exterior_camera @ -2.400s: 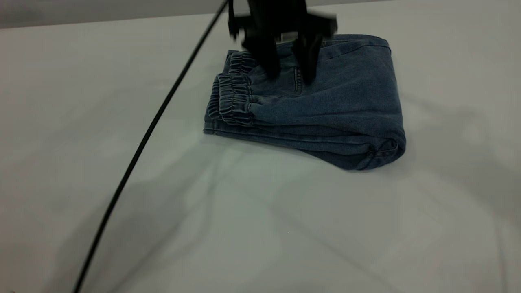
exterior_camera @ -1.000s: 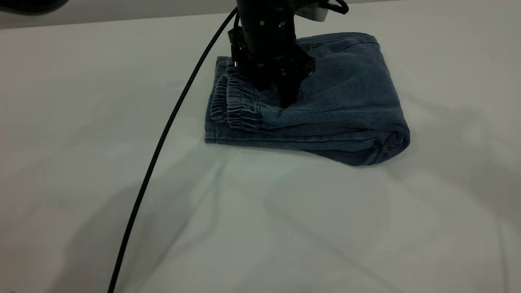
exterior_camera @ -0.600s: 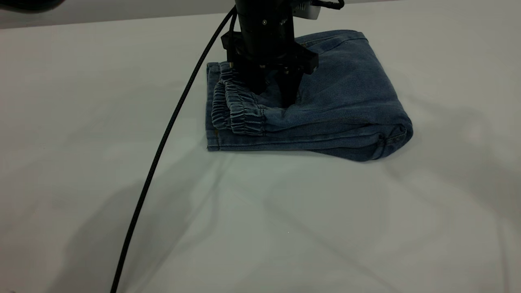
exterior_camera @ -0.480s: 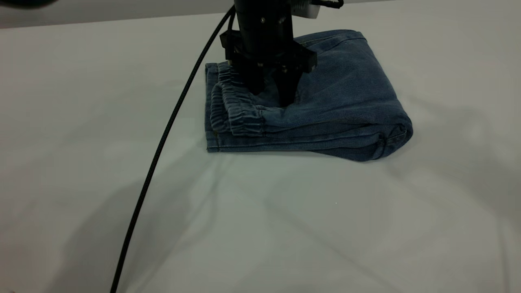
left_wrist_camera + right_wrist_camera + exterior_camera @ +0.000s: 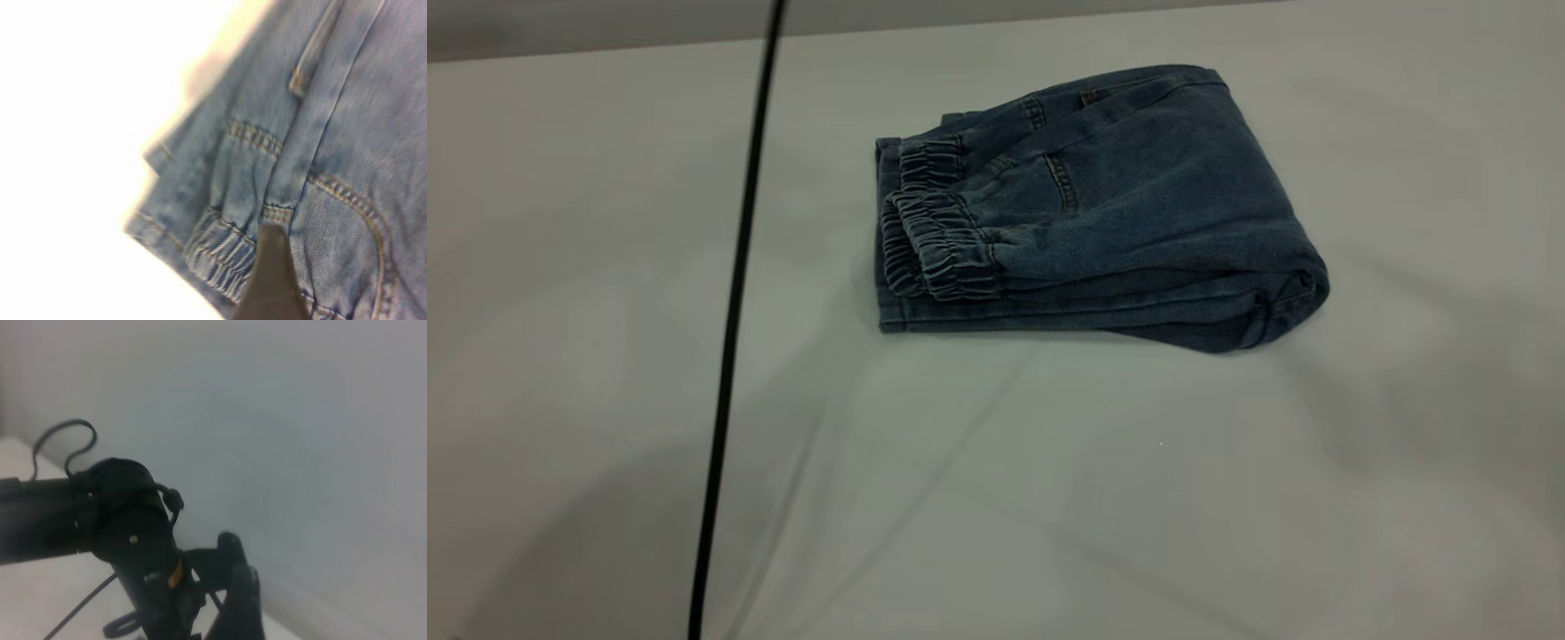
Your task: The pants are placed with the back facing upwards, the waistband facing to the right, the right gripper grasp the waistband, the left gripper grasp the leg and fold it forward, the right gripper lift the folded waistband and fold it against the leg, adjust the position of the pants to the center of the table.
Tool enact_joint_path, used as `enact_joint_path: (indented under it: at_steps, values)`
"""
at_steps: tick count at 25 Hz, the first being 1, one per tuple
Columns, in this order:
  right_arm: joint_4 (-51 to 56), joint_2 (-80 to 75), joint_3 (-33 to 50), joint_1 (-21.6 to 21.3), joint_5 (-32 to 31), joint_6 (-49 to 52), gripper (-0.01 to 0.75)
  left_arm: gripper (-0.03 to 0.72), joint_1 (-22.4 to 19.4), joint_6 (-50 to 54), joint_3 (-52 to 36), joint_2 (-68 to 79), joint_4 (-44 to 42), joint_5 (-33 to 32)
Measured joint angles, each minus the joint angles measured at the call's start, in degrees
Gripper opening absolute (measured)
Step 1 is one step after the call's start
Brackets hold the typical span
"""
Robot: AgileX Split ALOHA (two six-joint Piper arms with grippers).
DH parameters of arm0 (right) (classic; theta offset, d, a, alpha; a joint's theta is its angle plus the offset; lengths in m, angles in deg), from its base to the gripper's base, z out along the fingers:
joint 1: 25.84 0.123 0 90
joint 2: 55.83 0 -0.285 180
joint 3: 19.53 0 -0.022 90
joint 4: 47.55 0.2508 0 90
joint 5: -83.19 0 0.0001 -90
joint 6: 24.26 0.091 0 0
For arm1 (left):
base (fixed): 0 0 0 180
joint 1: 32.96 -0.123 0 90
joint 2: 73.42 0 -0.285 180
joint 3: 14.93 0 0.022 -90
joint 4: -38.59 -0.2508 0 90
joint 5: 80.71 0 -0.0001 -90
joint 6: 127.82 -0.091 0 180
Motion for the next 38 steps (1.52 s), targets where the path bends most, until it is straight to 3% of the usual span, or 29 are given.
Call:
enact_joint_path:
  at_steps: [7,12,25,36,38]
  values:
    - [4.24,9.62,0.00,0.00,-2.01,-0.62,0.577,0.505,0.00,1.78,-0.50,-12.37,-3.36,0.14]
    - [6.71,15.75,0.00,0.00,-3.95,-0.62,0.563,0.505,0.00,1.78,-5.42,-22.44,-3.31,0.18]
    - [13.98,23.31,0.00,0.00,-4.99,-0.35,0.556,0.505,0.00,3.53,-33.67,-57.11,-7.49,0.34]
    - [18.30,28.01,0.09,0.00,-27.12,3.41,0.556,0.505,0.00,3.89,-55.69,-86.94,-7.75,0.32]
    - [18.09,29.97,1.00,0.00,-28.85,5.86,0.556,0.505,0.00,3.89,-59.33,-91.73,-7.75,0.30]
